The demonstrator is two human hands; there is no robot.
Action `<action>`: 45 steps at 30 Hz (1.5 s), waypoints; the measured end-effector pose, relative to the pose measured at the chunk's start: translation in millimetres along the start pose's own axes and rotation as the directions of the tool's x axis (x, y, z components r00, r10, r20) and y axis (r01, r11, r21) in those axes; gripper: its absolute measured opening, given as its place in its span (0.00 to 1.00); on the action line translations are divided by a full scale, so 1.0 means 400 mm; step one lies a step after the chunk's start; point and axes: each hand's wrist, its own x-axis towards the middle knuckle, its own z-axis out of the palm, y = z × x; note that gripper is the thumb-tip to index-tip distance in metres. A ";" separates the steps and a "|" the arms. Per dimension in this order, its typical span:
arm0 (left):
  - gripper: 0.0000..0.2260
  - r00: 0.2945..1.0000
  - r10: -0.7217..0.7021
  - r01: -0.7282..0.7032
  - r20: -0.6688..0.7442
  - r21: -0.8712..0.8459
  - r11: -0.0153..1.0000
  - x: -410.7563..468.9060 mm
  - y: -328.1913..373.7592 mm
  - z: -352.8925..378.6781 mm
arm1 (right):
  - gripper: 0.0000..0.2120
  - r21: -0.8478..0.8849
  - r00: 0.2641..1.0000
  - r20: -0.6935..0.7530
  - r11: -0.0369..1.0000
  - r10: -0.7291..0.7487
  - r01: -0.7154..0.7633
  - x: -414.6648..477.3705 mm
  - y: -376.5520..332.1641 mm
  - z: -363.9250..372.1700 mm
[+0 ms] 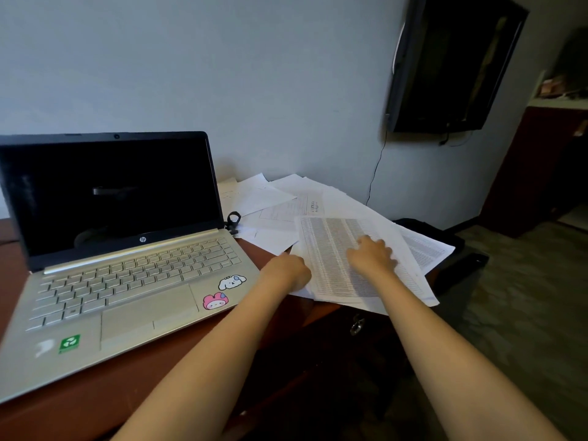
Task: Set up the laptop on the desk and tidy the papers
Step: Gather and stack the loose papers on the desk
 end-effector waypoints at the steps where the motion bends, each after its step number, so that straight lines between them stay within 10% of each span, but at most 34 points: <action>1: 0.17 0.999 -0.032 0.031 -0.018 -0.070 0.997 0.003 0.002 -0.008 | 0.23 -0.077 0.998 -0.024 0.995 0.060 -0.061 0.000 0.025 -0.006; 9: 0.08 0.983 -0.159 0.178 0.087 -0.638 0.749 0.026 0.030 -0.025 | 0.25 0.132 0.924 0.058 0.915 0.378 -0.382 0.008 0.155 -0.061; 17: 0.17 0.986 -0.166 0.159 -0.036 -0.141 0.977 0.045 0.057 0.020 | 0.07 0.207 0.950 0.093 0.928 0.297 -0.310 -0.012 0.171 -0.091; 21: 0.09 0.990 -0.135 0.136 0.035 -0.441 0.887 0.046 0.057 -0.004 | 0.16 0.586 0.929 0.279 0.724 0.242 -0.364 -0.016 0.160 -0.115; 31: 0.05 0.957 0.036 0.197 0.289 -0.734 0.650 -0.006 0.056 0.009 | 0.16 0.633 0.956 0.053 0.731 0.288 -0.255 -0.028 0.163 -0.169; 38: 0.03 0.970 0.143 0.105 0.194 -0.874 0.475 -0.020 0.073 -0.058 | 0.14 0.748 0.953 0.074 0.616 0.293 -0.247 -0.032 0.206 -0.179; 45: 0.06 0.954 0.251 0.055 0.166 -0.916 0.398 -0.023 0.094 -0.084 | 0.04 0.953 0.964 0.177 0.209 0.201 -0.219 -0.048 0.184 -0.220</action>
